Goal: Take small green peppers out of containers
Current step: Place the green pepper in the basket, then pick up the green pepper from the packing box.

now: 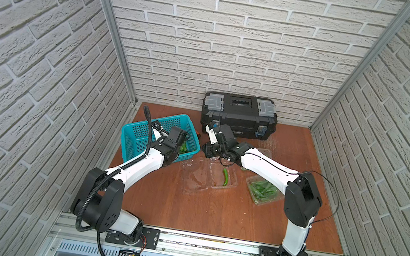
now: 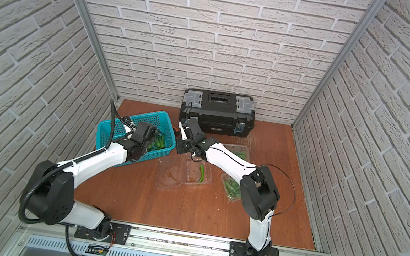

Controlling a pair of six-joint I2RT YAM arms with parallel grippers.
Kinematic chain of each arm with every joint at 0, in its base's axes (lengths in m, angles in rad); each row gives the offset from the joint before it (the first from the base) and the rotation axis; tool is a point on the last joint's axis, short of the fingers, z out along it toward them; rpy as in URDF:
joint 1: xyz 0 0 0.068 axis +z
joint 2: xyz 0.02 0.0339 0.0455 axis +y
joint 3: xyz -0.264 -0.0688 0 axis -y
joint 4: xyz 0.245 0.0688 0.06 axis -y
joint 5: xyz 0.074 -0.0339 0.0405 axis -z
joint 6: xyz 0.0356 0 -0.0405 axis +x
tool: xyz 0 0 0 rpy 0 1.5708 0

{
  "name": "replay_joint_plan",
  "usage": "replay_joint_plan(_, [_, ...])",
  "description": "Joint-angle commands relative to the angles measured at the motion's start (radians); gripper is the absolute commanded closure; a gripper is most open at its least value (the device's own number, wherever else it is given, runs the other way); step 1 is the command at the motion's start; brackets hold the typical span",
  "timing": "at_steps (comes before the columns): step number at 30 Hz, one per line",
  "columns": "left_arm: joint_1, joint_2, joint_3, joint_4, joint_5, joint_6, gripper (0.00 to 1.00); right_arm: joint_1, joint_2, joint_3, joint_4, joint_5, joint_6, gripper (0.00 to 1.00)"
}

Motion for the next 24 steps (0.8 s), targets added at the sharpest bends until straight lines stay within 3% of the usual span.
replay_joint_plan(1, [0.001, 0.024, 0.021, 0.023, 0.003, 0.010, 0.02, 0.004, -0.037, -0.073, -0.100, 0.168, -0.017, 0.75])
replay_joint_plan(8, [-0.003, 0.059, 0.040, 0.026, 0.026, 0.007, 0.02, 0.003, -0.014, -0.134, -0.219, 0.245, -0.017, 0.75])
replay_joint_plan(24, [-0.002, 0.045, 0.035, 0.016, 0.028, 0.017, 0.02, -0.007, 0.126, -0.121, -0.267, 0.235, 0.024, 0.75])
